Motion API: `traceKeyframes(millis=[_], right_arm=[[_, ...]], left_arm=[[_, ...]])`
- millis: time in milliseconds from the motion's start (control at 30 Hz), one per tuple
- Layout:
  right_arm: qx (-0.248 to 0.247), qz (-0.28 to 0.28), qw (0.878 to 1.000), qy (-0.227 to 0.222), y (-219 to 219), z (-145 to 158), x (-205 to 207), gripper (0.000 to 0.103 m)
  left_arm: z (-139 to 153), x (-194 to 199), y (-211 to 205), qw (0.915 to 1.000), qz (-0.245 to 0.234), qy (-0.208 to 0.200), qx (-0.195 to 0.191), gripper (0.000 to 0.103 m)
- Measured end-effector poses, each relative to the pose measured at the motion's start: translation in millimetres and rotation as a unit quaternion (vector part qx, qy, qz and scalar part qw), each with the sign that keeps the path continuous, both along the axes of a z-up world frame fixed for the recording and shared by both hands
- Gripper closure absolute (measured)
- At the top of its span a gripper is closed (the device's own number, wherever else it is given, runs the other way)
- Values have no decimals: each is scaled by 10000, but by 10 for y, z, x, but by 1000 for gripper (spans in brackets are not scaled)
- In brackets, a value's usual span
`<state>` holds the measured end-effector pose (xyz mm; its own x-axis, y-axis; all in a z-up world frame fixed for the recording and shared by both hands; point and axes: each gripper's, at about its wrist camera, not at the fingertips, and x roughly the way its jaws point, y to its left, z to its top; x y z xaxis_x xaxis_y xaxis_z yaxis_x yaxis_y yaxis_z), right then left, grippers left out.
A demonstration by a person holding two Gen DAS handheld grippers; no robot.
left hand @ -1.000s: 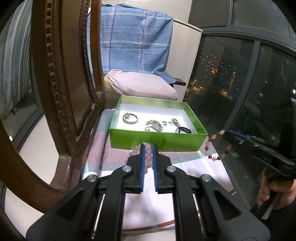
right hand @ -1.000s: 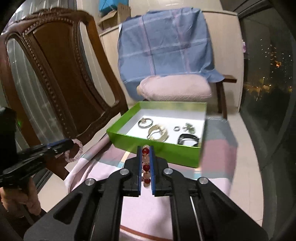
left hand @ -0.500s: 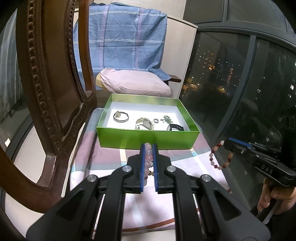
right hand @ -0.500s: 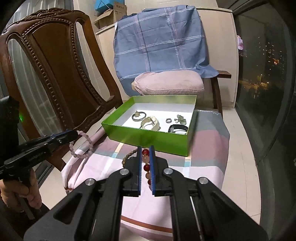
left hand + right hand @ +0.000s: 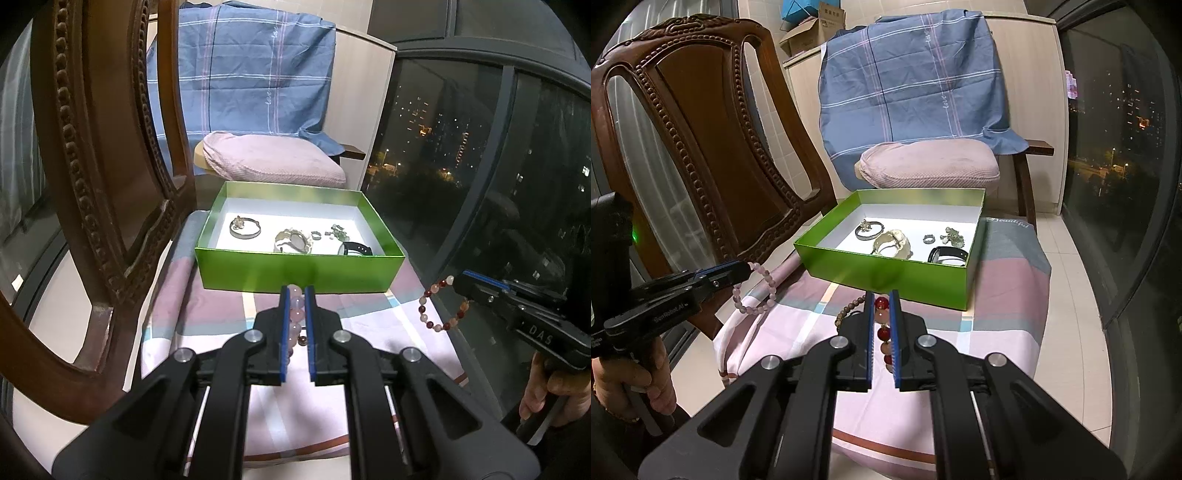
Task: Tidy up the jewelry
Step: 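Lift both bead bracelets and carry them toward the green box, then lower the red bead bracelet into the green box and open the right gripper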
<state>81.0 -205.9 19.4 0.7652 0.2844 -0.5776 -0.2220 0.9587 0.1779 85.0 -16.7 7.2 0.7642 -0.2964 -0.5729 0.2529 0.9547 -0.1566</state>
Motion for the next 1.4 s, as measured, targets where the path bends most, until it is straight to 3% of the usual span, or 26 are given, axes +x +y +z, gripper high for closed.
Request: traceKeyframes(millis=[667,800,1000,1067,1100,1167,1267,1333,1400], right_arm=[[-70,-47,9999,135,102,-89,117,95],[-86,-108,9998,110,172,-49,346,95],[-169,-453,9985,-256,304,280,1243,94],[-60,-707,9970,-313,257,371,1484,63],[-30,-848,9959,-312,218,401,1537,34],[350,-1281,9893,-600,34,519,1414,29],[665,-1216,9862,-901,-147,509,960,27],[647,-1217,9857,-974,-247,354,586,13],[610,-1365,9847,-899,-353,84,229,10]], left_arm=[[-58,64,50,10000,59,55,-3,95],[-86,95,89,9998,82,136,-71,95],[-111,150,131,9996,60,217,-162,95],[-104,151,149,9996,72,221,-166,95],[-98,149,163,9996,78,224,-180,95],[-89,144,178,9996,92,214,-188,95],[-88,131,184,9996,79,226,-167,95],[-102,133,171,9995,48,268,-156,95],[-124,145,159,9993,30,328,-167,95]])
